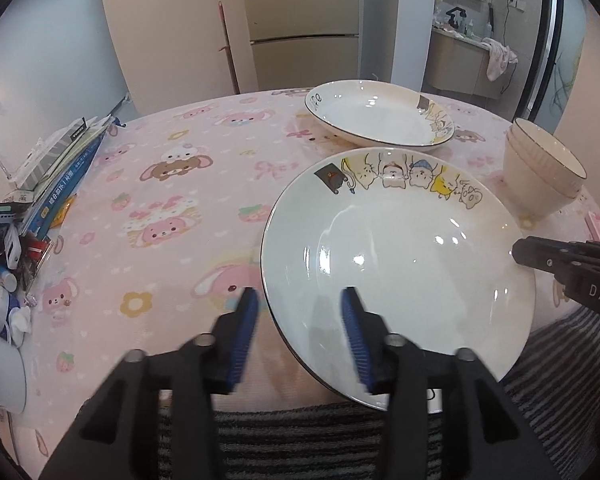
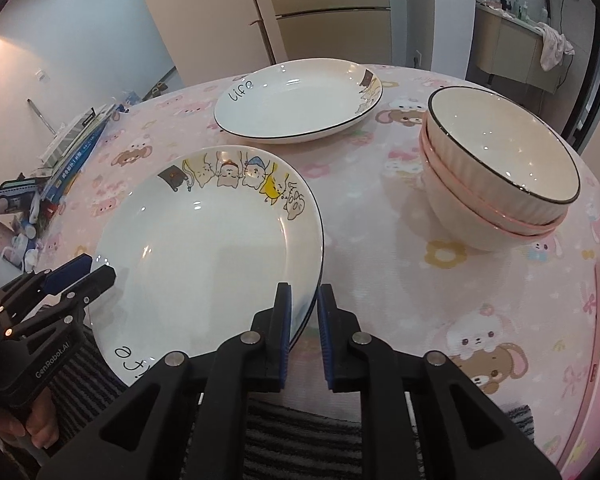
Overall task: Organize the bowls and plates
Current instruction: 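Open both tools and withdraw them from the plate stack, then move both tools to the white plate printed 'life'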
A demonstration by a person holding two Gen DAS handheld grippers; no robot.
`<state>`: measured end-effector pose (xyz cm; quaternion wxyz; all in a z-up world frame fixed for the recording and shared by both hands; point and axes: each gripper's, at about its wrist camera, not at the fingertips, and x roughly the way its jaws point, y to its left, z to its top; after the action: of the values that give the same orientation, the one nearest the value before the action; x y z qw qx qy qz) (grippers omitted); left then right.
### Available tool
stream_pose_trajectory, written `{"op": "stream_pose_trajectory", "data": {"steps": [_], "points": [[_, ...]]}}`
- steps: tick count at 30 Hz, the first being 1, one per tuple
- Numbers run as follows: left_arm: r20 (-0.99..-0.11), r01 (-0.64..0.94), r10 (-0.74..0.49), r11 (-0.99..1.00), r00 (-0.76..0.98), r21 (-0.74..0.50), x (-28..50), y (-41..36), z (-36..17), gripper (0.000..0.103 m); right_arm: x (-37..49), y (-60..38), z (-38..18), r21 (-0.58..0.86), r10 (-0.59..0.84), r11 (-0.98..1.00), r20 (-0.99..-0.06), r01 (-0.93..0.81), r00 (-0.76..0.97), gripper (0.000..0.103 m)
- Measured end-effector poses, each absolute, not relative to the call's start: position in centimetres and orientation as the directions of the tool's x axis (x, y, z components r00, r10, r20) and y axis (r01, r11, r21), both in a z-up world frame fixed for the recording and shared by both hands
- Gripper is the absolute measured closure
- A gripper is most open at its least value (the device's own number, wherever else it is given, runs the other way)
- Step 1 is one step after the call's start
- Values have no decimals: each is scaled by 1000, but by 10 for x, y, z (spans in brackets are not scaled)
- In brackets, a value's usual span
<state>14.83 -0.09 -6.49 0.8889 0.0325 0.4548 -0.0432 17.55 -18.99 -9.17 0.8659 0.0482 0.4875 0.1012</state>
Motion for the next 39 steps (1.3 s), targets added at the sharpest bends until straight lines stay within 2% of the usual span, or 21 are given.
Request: {"op": "stream_pose_trajectory", "data": {"steps": [1,3,5,7,12,15,17,19,20,22,25,28,33,36,39], "points": [[-798,107,-54,994,600,13,147,-1,-62,38,176,-191,-92,184,224,974,-833,-128,506,89],[-765,109,-63,994,641,10,142,-1,-54,36,175,-192,-90,205,243,970,-823,-131,514,84],[-734,104,-56,994,677,20,139,-1,-46,25,173,-194,-85,236,273,962,-798,-138,537,80],[-703,102,-56,994,709,24,135,0,-40,25,169,-195,-79,235,274,961,-773,-144,572,76],[-597,96,-92,995,797,-25,122,7,-21,25,159,-198,-60,183,225,974,-683,-136,695,75],[-477,70,-60,998,877,3,107,6,-7,15,156,-202,-53,183,219,974,-644,-131,733,72],[-394,36,-9,997,919,63,98,1,-1,14,154,-203,-49,176,202,977,-610,-117,766,68],[-365,44,-8,995,931,92,96,-2,1,13,151,-204,-44,154,173,983,-572,-103,802,61],[-363,51,-14,994,932,94,96,-3,1,8,148,-204,-41,140,160,985,-547,-98,822,59],[-361,61,-30,995,932,74,97,-4,0,0,143,-204,-36,115,137,989,-495,-91,858,47],[-361,43,-22,998,932,50,99,-4,-6,0,135,-204,-28,104,129,990,-421,-94,898,32],[-344,37,-9,997,939,74,95,-8,-9,0,126,-200,-21,61,103,994,-357,-87,928,23],[-266,57,-36,996,963,72,76,-8,-5,0,116,-188,-17,-60,37,997,-274,-55,961,16],[-234,13,-1,999,972,52,66,0,-4,0,115,-188,-15,-46,29,998,-268,-43,963,16],[-220,27,-19,999,975,33,63,3,-2,0,114,-191,-11,-25,48,998,-254,-56,966,16]]}}
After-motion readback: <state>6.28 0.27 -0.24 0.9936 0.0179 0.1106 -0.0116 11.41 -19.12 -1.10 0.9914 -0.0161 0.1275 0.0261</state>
